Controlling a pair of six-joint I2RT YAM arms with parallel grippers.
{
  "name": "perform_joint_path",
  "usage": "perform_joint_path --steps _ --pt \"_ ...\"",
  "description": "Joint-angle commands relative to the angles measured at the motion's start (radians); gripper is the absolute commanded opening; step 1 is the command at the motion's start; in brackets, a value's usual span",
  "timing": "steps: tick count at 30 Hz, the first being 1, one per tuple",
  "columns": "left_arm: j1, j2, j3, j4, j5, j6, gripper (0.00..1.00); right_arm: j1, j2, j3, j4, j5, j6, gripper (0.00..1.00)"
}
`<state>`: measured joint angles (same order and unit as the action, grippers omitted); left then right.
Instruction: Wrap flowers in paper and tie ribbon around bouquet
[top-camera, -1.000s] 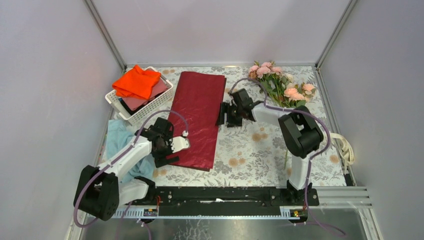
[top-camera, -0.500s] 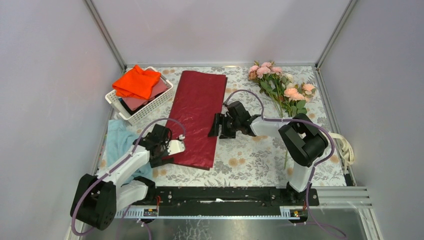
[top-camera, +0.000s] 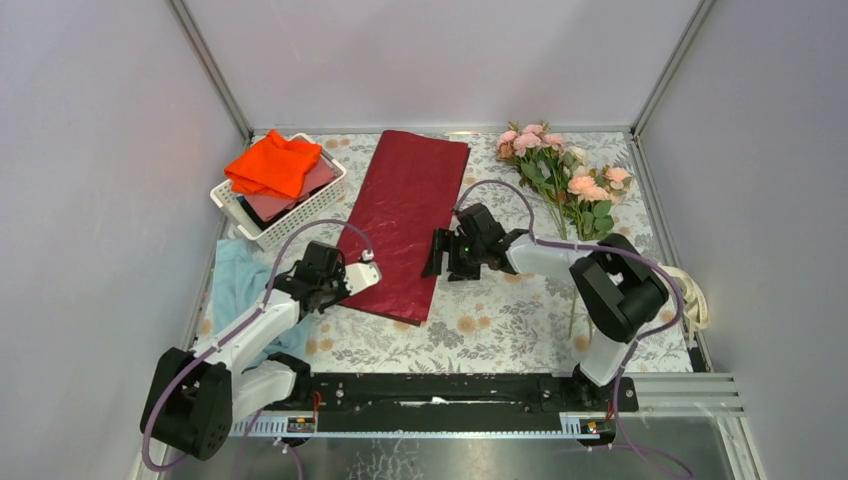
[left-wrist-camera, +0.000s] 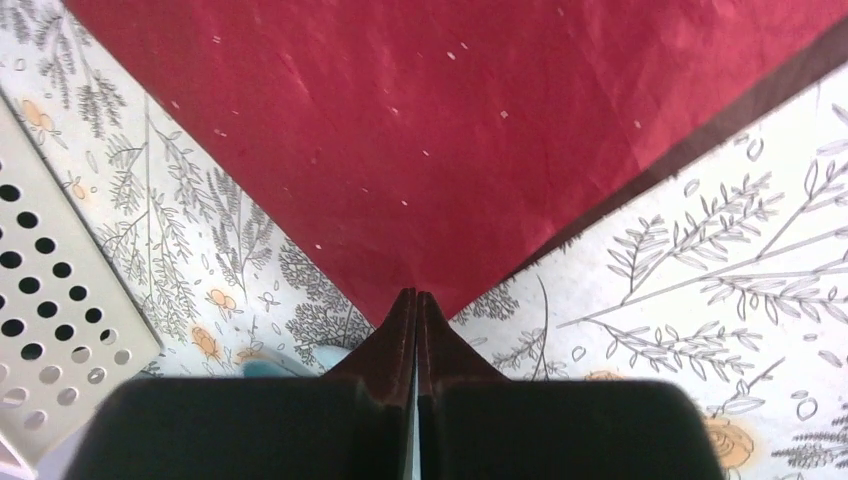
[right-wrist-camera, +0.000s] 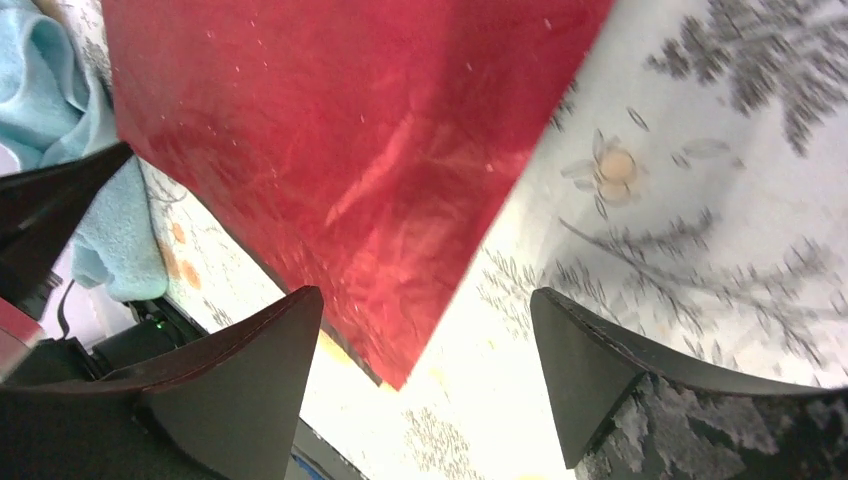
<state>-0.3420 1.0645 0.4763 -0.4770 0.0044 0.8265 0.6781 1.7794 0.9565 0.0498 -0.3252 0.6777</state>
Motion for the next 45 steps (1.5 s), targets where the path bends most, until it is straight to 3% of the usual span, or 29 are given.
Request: perform_joint_path --steps 1,6,9,11,14,16,21,35,40,45 --pt "-0.006 -0.013 0.019 0.127 0.036 -0.082 0.00 -0.004 -0.127 -0.034 -0.127 0.058 -0.027 0.86" --pt "-0.006 -0.027 0.035 0.110 0.049 -0.126 0.00 -0.004 -0.215 -0.158 -0.088 0.052 0.041 0.86" --pt "0.014 -0.024 0.071 0.010 0.018 -0.108 0.02 0.003 -0.251 -0.189 -0.094 0.075 0.054 0.86" --pt "0.114 0.009 0.134 -0.064 0.057 -0.140 0.17 0.011 -0.257 -0.186 -0.113 0.080 0.046 0.85" --pt "0.296 0.112 0.247 -0.164 0.185 -0.205 0.60 0.026 -0.244 -0.178 -0.110 0.091 0.047 0.84" --pt "0.360 0.181 0.283 -0.161 0.220 -0.274 0.77 0.034 -0.217 -0.172 -0.088 0.093 0.053 0.84" --pt "0.377 0.347 0.321 -0.090 0.282 -0.415 0.92 0.042 -0.150 -0.172 0.027 0.048 0.099 0.82" --pt "0.215 0.599 0.367 -0.029 0.294 -0.488 0.87 0.063 -0.029 -0.133 0.189 0.020 0.154 0.81" --pt "0.122 0.612 0.383 -0.041 0.333 -0.482 0.87 0.054 0.018 -0.020 0.140 0.032 0.103 0.83" --pt "0.087 0.611 0.391 -0.046 0.378 -0.473 0.86 0.010 -0.039 -0.037 0.128 0.034 0.067 0.84"
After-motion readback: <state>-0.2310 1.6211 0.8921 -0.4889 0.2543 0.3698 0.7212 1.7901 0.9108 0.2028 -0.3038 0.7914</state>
